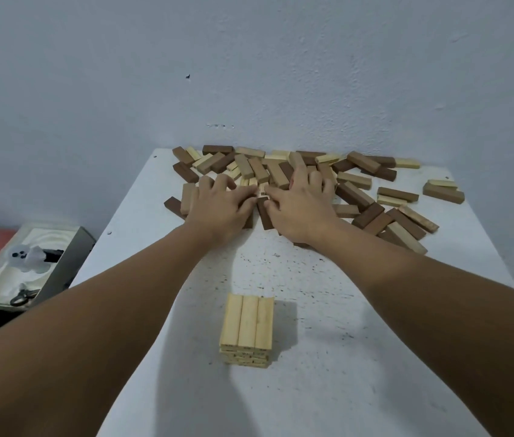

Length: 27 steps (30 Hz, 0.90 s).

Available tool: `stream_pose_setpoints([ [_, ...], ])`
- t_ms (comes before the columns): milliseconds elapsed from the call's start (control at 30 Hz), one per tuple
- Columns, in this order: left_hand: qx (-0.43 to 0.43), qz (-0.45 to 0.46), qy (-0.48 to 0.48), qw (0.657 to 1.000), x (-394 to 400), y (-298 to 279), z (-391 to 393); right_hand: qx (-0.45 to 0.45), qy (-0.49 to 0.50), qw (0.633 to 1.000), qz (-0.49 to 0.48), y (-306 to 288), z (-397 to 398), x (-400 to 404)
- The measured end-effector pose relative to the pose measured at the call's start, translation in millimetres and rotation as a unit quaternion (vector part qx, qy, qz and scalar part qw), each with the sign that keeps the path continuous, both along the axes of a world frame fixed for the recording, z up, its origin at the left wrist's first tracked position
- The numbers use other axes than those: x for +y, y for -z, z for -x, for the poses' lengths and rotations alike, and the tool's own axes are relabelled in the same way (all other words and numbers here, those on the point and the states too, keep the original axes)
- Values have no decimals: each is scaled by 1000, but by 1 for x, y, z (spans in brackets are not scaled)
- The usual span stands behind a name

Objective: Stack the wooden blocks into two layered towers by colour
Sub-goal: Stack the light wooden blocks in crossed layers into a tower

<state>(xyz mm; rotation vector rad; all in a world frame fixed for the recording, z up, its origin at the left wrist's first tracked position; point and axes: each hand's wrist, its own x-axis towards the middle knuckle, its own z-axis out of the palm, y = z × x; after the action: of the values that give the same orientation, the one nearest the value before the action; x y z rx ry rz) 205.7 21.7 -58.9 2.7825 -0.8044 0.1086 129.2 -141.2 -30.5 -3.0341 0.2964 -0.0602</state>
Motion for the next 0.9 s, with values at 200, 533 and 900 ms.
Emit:
stream_pose_setpoints([
  [200,-91,38,-6,995,7,19,8,-51,-20,997,-45,0,-6,-6],
  [533,-84,124,-38,988,8,20,4,-71,32,997,-4,0,-39,3],
  [900,-66,175,-60,981,9,18,1,-52,64,993,-79,-6,-55,9],
])
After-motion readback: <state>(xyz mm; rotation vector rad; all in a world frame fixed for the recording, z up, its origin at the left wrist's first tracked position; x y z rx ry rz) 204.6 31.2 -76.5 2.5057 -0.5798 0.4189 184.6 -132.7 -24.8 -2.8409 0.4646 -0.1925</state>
